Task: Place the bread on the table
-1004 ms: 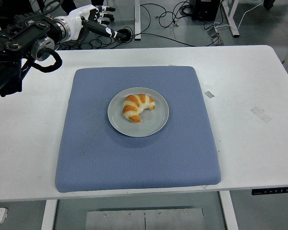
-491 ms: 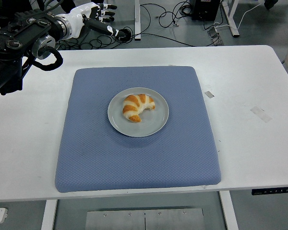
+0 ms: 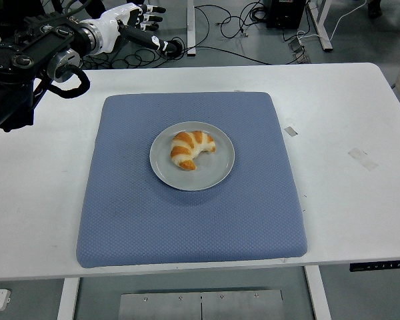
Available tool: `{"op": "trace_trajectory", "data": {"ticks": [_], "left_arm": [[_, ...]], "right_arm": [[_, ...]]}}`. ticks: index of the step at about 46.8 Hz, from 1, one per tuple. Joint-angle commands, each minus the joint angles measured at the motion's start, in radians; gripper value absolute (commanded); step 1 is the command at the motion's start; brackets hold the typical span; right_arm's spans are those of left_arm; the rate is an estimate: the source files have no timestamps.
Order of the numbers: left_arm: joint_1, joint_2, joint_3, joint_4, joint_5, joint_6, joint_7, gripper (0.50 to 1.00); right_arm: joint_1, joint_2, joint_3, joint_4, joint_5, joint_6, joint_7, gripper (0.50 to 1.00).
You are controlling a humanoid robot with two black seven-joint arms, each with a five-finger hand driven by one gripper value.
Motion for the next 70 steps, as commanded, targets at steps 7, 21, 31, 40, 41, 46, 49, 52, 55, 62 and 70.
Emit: {"op": "trace_trajectory", "data": {"ticks": [7, 21, 31, 40, 41, 46, 49, 52, 55, 62, 70], "left_arm": [[-0.013, -0.009, 0.0, 0.0, 0.008, -0.003, 0.0, 0.961], [-0.06, -0.034, 0.021, -0.018, 0.016, -0.041, -0.002, 0.96], [-0.09, -0.032, 0.095, -0.049, 0.023, -0.114, 0.0, 0.94], [-0.103, -0.023, 0.162, -0.07, 0.031, -0.183, 0.0, 0.94], [-0.103, -0.023, 0.166, -0.072, 0.031, -0.189, 0.0, 0.94], [-0.108, -0.02, 0.173, -0.074, 0.046, -0.225, 0.0, 0.94], [-0.108, -0.017, 0.173, -0.074, 0.068, -0.256, 0.002, 0.94], [-0.11, -0.012, 0.173, -0.077, 0.088, -0.293, 0.002, 0.94], [-0.111, -0.006, 0.173, -0.087, 0.103, -0.331, 0.003, 0.94], [-0.12, 0.032, 0.175, -0.175, 0.132, -0.357, 0.006, 0.94], [-0.113, 0.1, 0.173, -0.351, 0.212, -0.353, 0.008, 0.937]], "right_arm": [[0.0, 0.0, 0.0, 0.0, 0.0, 0.0, -0.001, 1.0], [0.0, 0.0, 0.0, 0.0, 0.0, 0.0, -0.001, 1.0], [0.0, 0.0, 0.0, 0.0, -0.002, 0.0, 0.0, 1.0], [0.0, 0.0, 0.0, 0.0, 0.0, 0.0, 0.0, 1.0], [0.0, 0.0, 0.0, 0.0, 0.0, 0.0, -0.001, 1.0], [0.001, 0.0, 0.0, 0.0, 0.0, 0.0, 0.0, 1.0], [0.003, 0.0, 0.0, 0.0, 0.0, 0.0, 0.0, 1.0], [0.006, 0.0, 0.0, 0.0, 0.0, 0.0, 0.0, 1.0], [0.006, 0.0, 0.0, 0.0, -0.002, 0.0, 0.0, 1.0], [0.006, 0.0, 0.002, 0.0, 0.0, 0.0, 0.0, 1.0], [0.008, 0.0, 0.0, 0.0, 0.0, 0.0, 0.0, 1.0]]}}
